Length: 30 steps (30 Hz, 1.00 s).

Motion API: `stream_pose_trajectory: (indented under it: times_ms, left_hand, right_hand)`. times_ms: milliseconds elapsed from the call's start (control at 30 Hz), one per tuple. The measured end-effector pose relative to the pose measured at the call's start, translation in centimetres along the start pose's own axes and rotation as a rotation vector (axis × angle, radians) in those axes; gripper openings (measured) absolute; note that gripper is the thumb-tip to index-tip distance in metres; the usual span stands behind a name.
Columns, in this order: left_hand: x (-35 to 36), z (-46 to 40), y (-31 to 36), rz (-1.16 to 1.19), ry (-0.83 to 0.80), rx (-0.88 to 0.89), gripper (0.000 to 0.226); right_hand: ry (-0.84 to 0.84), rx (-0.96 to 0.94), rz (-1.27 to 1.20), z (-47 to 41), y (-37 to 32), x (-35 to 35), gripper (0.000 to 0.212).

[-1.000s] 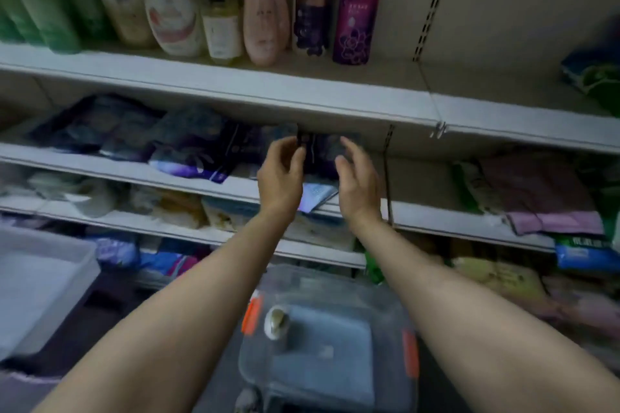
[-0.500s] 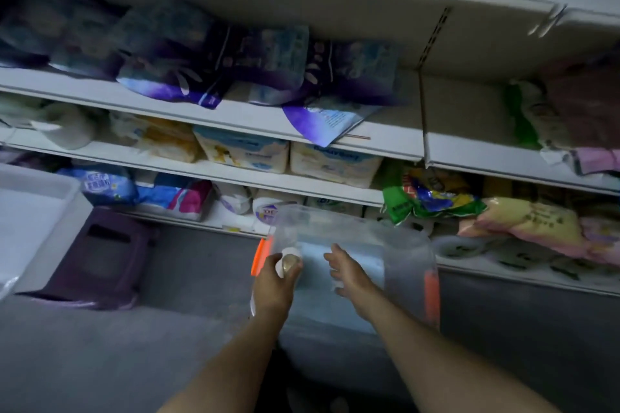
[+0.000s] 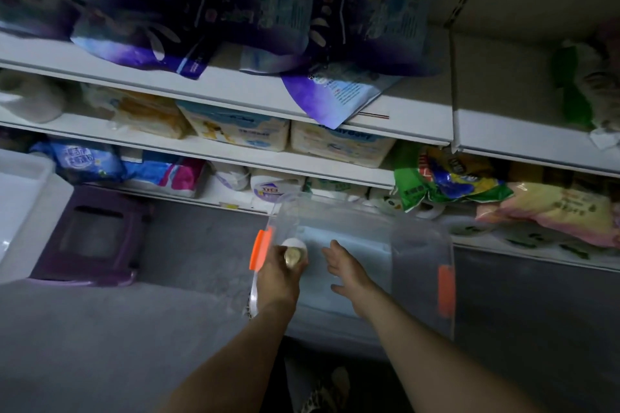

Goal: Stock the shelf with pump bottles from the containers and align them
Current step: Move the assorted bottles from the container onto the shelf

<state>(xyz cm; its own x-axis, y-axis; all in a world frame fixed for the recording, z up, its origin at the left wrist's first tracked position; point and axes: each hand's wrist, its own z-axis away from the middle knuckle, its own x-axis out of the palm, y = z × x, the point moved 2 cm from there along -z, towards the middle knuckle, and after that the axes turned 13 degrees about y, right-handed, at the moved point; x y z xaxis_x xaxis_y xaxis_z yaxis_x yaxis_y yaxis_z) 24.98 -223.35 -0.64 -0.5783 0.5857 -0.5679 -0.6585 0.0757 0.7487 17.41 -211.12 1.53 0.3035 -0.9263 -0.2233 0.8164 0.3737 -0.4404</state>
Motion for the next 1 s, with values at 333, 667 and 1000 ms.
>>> stream_pose_trajectory:
  times_ms: [333, 667, 1000]
  left_hand:
    - [-1.0, -1.8, 3.0, -0.011, -0.202, 0.212, 0.022]
    - [-4.0, 2.4, 15.9, 0.288, -0.288, 0.344, 0.025]
    - [-10.2, 10.9, 30.4, 0.566, -0.182, 0.529, 0.019]
  right_hand:
    - [-0.025, -0.064, -0.005, 2.1, -2.2, -2.8, 0.058]
    - [0.028, -0.304, -0.037, 8.3, -4.7, -8.4, 0.057]
    - [-0.081, -0.542, -0.258, 18.0, -7.6, -13.7, 0.073]
